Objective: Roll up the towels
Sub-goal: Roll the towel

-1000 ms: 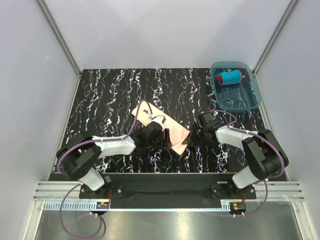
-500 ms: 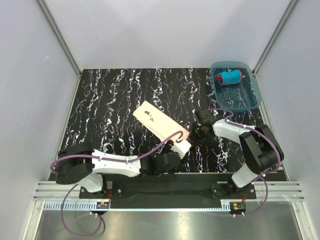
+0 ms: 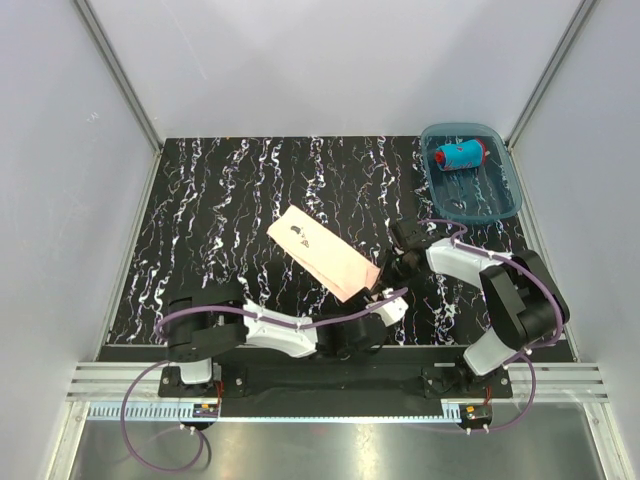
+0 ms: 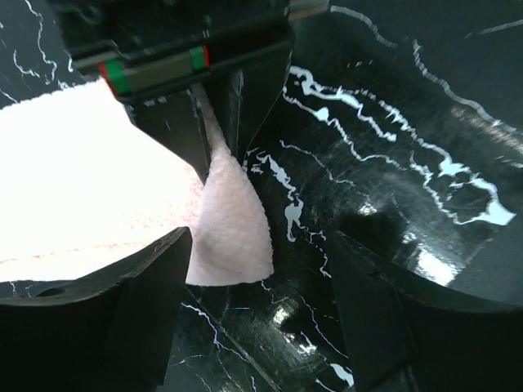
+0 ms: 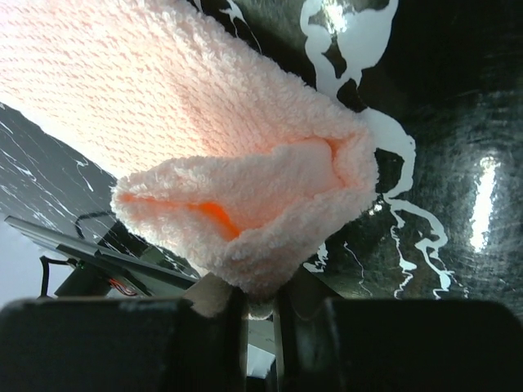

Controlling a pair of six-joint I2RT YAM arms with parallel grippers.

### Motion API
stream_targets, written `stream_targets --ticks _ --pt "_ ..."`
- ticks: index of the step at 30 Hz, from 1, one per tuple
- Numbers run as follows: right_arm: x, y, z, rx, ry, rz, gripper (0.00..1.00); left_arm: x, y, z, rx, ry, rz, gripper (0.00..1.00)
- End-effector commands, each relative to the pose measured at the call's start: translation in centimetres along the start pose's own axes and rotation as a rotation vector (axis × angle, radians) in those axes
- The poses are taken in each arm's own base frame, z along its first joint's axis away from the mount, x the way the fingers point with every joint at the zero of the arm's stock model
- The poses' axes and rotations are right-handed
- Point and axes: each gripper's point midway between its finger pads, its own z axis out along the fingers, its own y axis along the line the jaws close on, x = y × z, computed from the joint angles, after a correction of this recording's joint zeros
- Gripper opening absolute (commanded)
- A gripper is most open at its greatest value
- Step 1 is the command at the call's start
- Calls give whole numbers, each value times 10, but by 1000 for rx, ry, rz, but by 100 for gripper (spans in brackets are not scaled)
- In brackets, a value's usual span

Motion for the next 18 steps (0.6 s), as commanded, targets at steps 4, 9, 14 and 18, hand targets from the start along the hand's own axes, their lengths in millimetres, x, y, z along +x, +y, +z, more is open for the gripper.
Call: stream_targets --ticks 4,9,14,18 --pt "5 16 -16 -54 12 -40 8 -16 0 11 -48 -52 -10 58" --pt "11 15 -18 -62 25 -37 8 -6 1 20 -48 -33 0 34" --pt "16 12 -18 -66 38 -32 8 -5 7 19 -28 -44 -34 4" --pt "17 11 -19 -69 35 -31 14 -14 2 12 61 -59 -84 0"
